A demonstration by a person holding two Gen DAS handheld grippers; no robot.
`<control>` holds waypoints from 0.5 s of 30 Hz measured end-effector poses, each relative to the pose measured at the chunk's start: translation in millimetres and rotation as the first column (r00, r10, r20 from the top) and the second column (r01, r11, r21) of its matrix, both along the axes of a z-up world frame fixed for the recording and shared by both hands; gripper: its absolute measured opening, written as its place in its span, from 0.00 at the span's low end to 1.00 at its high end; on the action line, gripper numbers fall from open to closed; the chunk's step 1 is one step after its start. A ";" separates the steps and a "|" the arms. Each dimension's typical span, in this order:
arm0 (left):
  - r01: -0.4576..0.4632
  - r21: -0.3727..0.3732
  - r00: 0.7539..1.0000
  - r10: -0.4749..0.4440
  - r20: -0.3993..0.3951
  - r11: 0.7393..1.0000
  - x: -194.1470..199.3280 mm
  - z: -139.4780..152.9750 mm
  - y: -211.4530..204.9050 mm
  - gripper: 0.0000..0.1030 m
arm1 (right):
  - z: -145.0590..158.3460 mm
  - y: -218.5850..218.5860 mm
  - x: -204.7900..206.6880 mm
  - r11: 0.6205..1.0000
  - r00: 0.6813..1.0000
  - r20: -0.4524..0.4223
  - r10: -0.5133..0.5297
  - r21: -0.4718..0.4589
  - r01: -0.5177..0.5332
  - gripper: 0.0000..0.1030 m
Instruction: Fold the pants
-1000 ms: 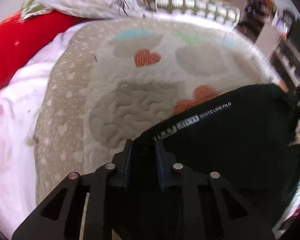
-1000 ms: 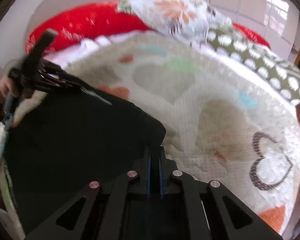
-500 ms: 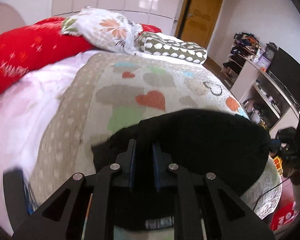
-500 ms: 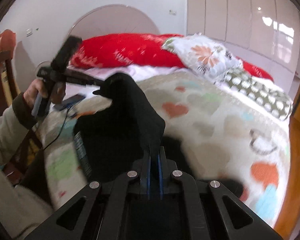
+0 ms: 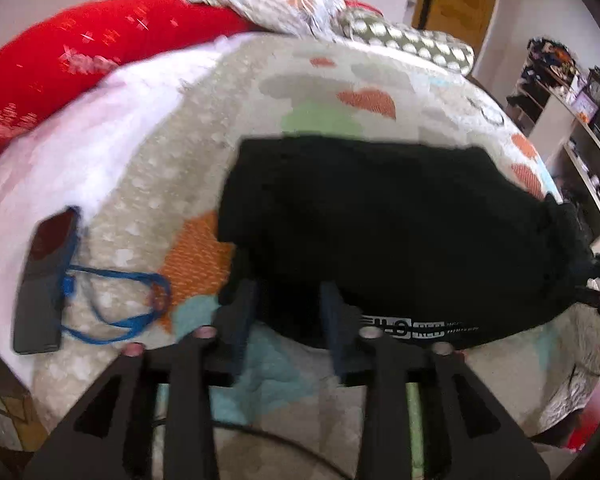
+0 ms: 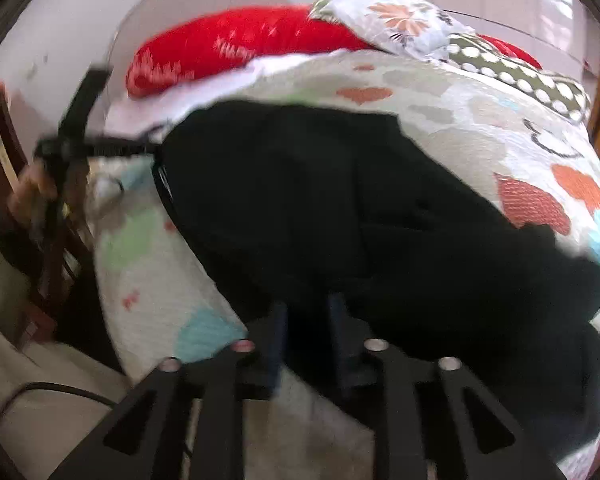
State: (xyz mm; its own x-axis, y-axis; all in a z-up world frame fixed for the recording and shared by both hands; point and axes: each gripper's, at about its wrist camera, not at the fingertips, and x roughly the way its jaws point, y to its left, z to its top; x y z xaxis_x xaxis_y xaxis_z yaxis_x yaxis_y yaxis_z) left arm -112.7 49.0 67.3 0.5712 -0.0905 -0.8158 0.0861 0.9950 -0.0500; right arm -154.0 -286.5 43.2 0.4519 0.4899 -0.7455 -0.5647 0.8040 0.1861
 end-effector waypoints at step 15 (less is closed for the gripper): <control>0.137 -0.082 0.988 -0.131 0.079 0.987 1.6 28.7 -53.8 0.62 | 2.2 -138.8 75.2 0.847 0.847 -0.040 -0.530 0.002 0.531 0.66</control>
